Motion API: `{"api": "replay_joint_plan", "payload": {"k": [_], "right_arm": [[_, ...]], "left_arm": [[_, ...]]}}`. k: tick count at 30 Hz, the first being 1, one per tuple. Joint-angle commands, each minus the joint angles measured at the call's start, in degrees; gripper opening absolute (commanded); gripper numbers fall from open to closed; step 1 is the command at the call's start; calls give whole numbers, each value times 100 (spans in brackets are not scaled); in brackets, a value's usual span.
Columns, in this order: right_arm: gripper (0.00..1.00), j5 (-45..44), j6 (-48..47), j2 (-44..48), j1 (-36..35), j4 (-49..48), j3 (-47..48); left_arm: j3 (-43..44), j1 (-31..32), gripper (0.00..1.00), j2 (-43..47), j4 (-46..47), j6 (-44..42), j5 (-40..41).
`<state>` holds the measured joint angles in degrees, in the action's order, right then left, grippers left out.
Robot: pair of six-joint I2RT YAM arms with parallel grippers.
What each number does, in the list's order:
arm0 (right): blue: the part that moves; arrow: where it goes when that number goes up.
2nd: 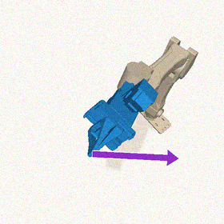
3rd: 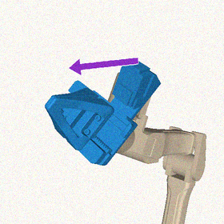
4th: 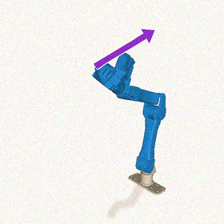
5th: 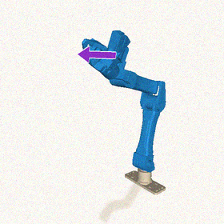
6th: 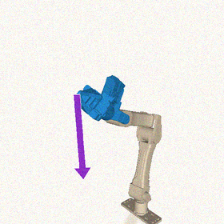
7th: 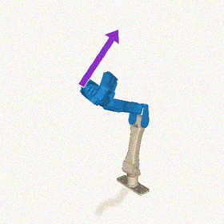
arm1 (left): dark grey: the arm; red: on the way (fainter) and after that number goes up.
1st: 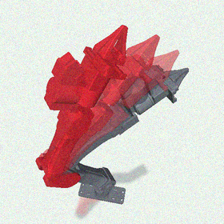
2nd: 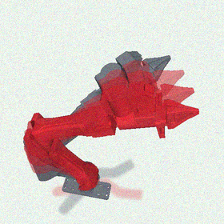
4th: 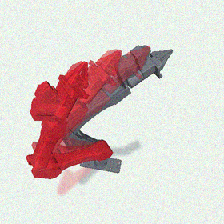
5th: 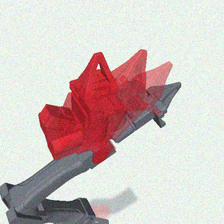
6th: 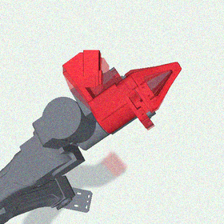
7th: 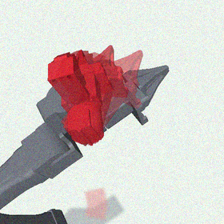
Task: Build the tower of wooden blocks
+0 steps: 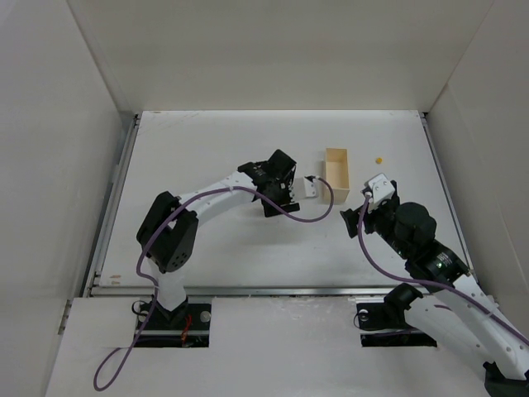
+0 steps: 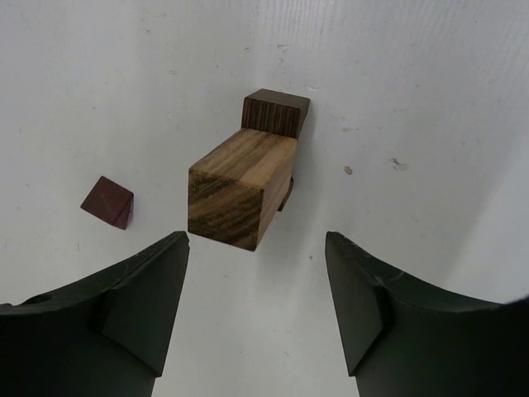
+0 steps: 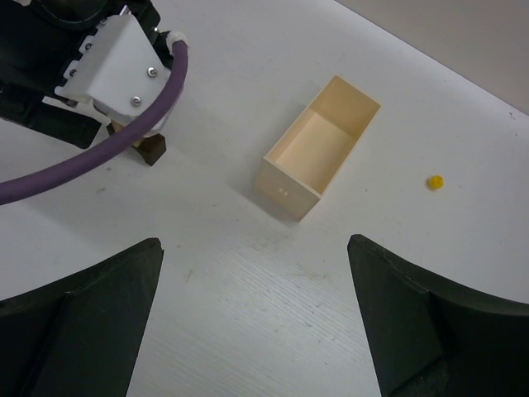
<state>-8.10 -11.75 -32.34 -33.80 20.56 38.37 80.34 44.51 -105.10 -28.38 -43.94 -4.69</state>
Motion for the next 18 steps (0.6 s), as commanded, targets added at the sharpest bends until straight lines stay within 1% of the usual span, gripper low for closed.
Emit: {"api": "replay_joint_plan", "payload": {"k": [1, 3, 5, 8, 9, 10, 11, 13, 16, 17, 18], "right_arm": [[99, 54, 15, 17, 14, -192, 4], [99, 54, 15, 17, 14, -192, 56], [99, 54, 67, 17, 14, -192, 126], [99, 54, 67, -53, 14, -192, 188], [99, 106, 67, -53, 14, -253, 188], [99, 107, 67, -53, 14, -306, 249], [99, 107, 67, -123, 14, -307, 250], [99, 176, 67, -203, 14, -307, 364], [99, 177, 6, -370, 14, -368, 426], [99, 229, 6, -431, 14, -368, 478], [99, 230, -46, -484, 14, -368, 478]], "left_arm": [[175, -30, 64, 726, -334, 140, -278], [175, -30, 64, 955, -423, 140, -392], [175, -30, 64, 1368, -554, 140, -602], [175, -30, 64, 1938, -554, 263, -927], [175, -100, 64, 1993, -554, 324, -981], [480, -153, 63, 1993, -659, 464, -1034], [631, -345, 63, 1993, -738, 466, -1199], [825, -600, 62, 1993, -792, 466, -1263], [931, -1145, 62, 1932, -460, 98, -1202], [931, -1294, 60, 1836, -362, 18, -1201], [1018, -1583, 59, 1626, -300, -157, -1271]]}}
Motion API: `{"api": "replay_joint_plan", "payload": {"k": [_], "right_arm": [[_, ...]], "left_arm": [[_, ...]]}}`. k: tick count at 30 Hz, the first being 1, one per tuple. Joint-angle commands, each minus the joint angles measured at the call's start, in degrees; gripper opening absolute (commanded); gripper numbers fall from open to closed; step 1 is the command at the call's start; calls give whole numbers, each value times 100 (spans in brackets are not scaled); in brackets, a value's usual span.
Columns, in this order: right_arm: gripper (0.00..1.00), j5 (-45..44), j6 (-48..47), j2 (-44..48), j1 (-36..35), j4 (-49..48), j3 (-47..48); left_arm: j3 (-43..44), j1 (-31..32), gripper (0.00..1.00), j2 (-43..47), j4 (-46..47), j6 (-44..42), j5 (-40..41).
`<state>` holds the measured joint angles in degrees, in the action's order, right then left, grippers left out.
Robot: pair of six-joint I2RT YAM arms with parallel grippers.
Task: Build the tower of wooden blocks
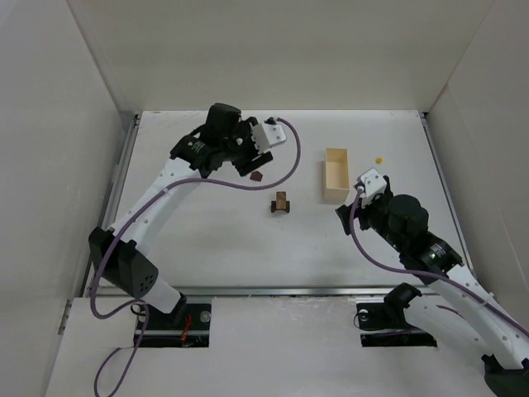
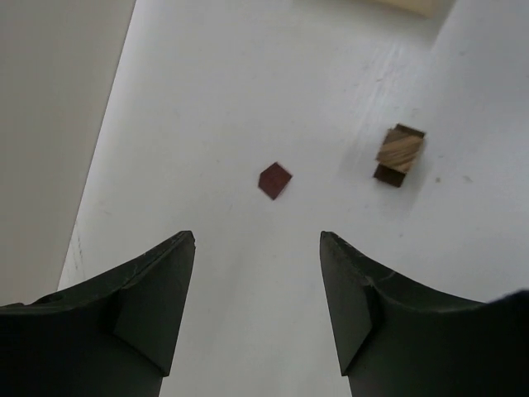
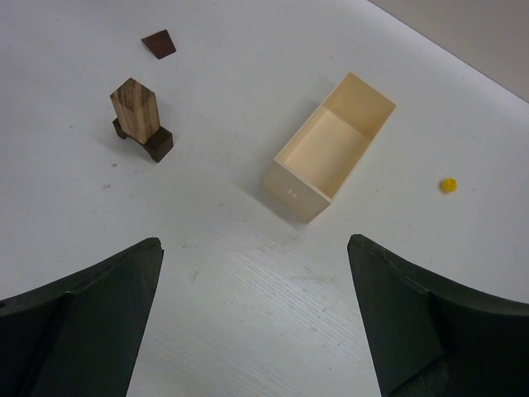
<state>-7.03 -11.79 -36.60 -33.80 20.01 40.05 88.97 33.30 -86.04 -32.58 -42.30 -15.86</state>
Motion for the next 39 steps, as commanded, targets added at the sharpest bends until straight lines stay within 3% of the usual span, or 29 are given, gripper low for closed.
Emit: {"api": "replay_joint_plan", "payload": {"k": [1, 7, 14, 21, 30, 35, 39], "right_arm": [[99, 175, -42, -58, 14, -314, 362], [99, 298, -166, -303, 67, -375, 477], [99, 351, -270, -445, 172, -375, 530], [99, 482, -323, -611, 278, -428, 477], [99, 588, -376, -770, 330, -480, 477], [99, 649, -376, -822, 383, -533, 477], [99, 650, -376, -875, 383, -533, 477]], "left_arm": [[243, -578, 59, -430, 120, -479, -233], [964, -720, 57, -1887, -599, -2113, -207], [1790, -1124, 57, -3118, -1269, -3607, -998], [2292, -1238, 56, -3989, -1374, -4023, -1069], [2292, -1238, 56, -4351, -1426, -4365, -1244], [2292, -1238, 56, -4527, -1532, -4365, -1139], [2292, -1238, 58, -4588, -1085, -3962, -1139]]}}
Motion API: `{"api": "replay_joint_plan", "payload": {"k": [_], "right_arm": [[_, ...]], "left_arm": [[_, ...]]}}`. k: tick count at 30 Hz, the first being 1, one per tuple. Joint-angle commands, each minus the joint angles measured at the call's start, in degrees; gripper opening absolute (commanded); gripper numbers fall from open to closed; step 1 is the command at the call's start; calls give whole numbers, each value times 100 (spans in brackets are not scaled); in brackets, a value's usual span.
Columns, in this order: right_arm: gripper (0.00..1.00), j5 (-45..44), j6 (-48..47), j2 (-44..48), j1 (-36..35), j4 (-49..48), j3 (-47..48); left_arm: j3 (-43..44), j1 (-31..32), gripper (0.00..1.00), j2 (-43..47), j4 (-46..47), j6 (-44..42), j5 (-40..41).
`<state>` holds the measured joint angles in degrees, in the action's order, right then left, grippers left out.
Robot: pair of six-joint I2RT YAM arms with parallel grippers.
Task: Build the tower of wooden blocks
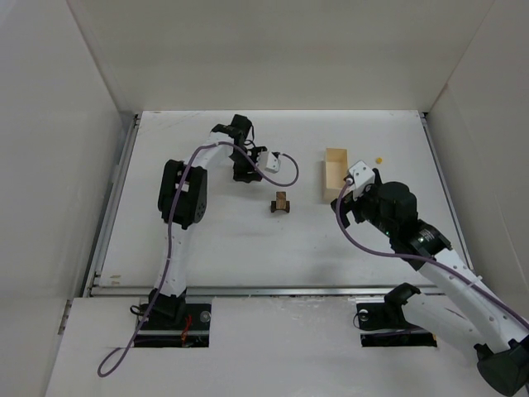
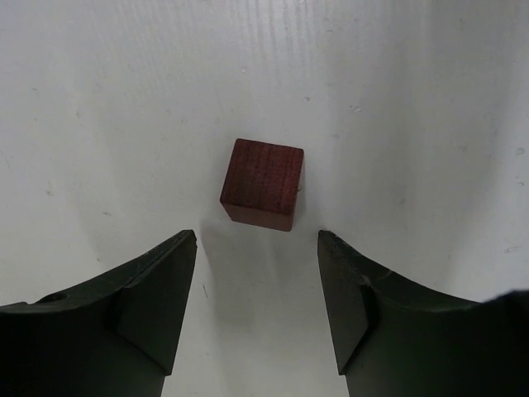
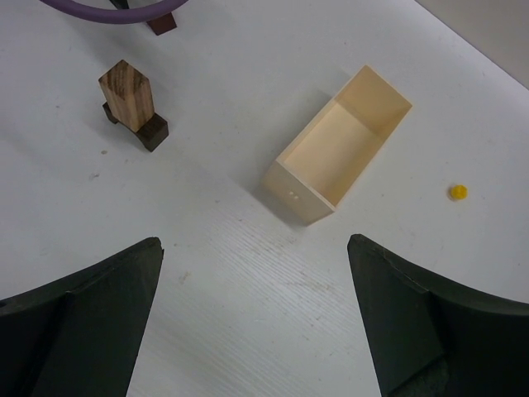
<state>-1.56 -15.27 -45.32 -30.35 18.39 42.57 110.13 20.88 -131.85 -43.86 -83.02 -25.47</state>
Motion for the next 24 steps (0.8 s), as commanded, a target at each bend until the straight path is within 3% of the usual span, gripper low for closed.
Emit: {"api": "replay_joint_plan", "payload": {"k": [1, 10, 24], "right_arm": [[99, 104, -29, -3, 38, -371, 226], [99, 156, -29, -56, 38, -371, 173], [99, 156, -82, -56, 38, -371, 173]], "left_arm": [[176, 3, 58, -7, 96, 172, -177], [176, 240, 56, -60, -97, -47, -300], [378, 302, 38, -288, -440, -39, -1]]}}
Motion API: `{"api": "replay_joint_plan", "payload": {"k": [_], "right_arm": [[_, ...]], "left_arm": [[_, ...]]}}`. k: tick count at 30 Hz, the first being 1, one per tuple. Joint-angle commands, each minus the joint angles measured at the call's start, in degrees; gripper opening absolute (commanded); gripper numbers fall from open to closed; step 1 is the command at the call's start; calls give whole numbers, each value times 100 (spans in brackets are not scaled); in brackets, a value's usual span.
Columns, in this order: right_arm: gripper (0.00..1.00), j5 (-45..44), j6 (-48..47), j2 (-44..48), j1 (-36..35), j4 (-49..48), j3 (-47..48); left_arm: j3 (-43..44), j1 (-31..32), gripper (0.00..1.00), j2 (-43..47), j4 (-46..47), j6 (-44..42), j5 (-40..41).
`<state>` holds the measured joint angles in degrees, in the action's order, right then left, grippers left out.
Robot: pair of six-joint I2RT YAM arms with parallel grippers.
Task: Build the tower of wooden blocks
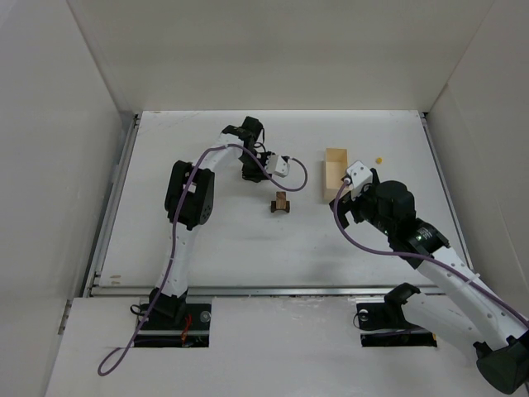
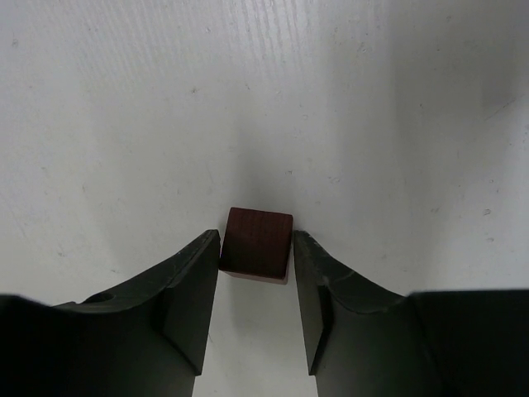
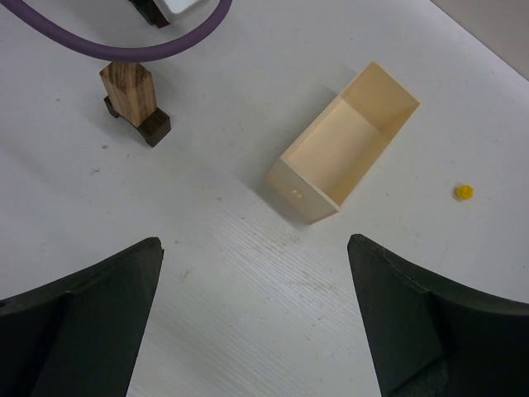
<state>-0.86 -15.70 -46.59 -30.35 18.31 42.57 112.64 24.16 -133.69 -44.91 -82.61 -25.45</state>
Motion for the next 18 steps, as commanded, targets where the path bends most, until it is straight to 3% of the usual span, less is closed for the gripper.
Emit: {"api": "replay_joint_plan", "payload": {"k": [1, 11, 14, 18], "right_arm": [[99, 86, -38, 71, 38, -363, 173], [99, 86, -38, 71, 38, -363, 173], [99, 86, -38, 71, 38, -363, 173], [99, 86, -38, 71, 38, -363, 173]], "left_arm": [[127, -26, 38, -105, -335, -80, -4], [127, -26, 49, -105, -387, -80, 312], [127, -26, 42, -105, -326, -27, 313], [127, -26, 25, -52, -326, -27, 199]]}}
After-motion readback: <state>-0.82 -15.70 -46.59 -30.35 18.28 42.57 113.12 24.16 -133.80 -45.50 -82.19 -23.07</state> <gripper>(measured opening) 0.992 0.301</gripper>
